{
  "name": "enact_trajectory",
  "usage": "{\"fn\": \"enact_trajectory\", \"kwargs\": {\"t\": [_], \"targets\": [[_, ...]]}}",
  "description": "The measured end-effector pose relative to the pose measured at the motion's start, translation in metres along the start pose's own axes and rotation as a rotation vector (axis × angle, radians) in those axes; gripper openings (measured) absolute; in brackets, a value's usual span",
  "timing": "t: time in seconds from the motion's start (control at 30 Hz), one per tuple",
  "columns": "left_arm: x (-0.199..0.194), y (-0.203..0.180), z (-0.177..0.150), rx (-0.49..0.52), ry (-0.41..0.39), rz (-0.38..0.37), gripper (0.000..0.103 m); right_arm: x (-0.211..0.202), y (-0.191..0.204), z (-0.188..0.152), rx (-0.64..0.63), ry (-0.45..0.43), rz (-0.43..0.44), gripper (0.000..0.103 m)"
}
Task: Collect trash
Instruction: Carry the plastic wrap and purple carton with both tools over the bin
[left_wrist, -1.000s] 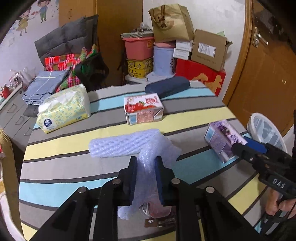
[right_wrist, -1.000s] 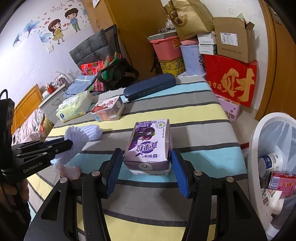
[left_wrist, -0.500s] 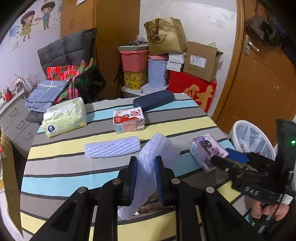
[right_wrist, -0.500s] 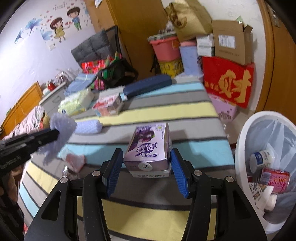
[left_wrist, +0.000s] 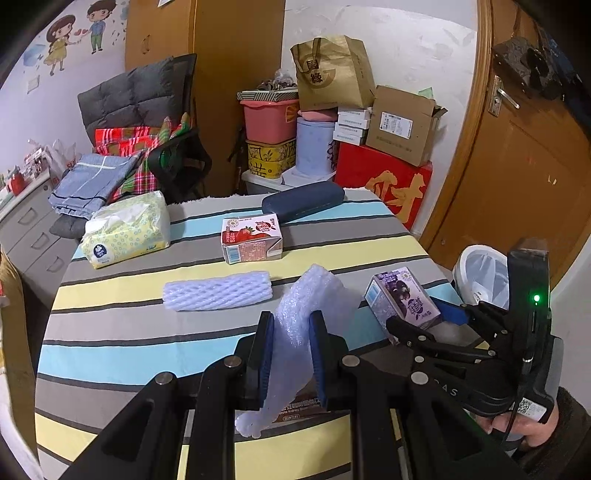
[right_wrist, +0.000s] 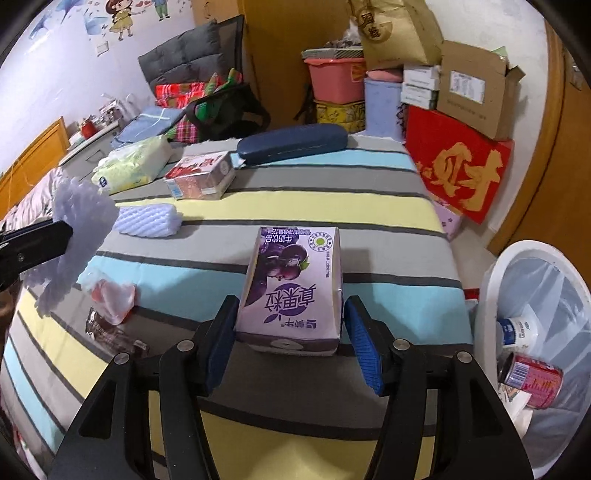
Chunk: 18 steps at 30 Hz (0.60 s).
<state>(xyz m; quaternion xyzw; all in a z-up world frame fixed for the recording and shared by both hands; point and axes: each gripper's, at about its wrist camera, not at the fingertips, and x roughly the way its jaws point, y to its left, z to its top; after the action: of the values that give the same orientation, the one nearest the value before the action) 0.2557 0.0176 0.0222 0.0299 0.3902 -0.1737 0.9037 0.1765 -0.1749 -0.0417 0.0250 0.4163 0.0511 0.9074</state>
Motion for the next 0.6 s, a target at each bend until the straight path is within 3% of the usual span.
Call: {"fn": "enact_trajectory", "kwargs": {"t": [0.37, 0.6], "targets": [[-0.012, -0.028, 0.002, 0.034, -0.022, -0.037, 0.020, -0.047, -0.022, -0.003, 0.082, -0.115, 0.037, 0.055], [-0.020, -0.068, 0.005, 0.067, -0.044, -0.078, 0.020, -0.072, -0.047, -0.005, 0.116, -0.161, -0.003, 0.055]]}}
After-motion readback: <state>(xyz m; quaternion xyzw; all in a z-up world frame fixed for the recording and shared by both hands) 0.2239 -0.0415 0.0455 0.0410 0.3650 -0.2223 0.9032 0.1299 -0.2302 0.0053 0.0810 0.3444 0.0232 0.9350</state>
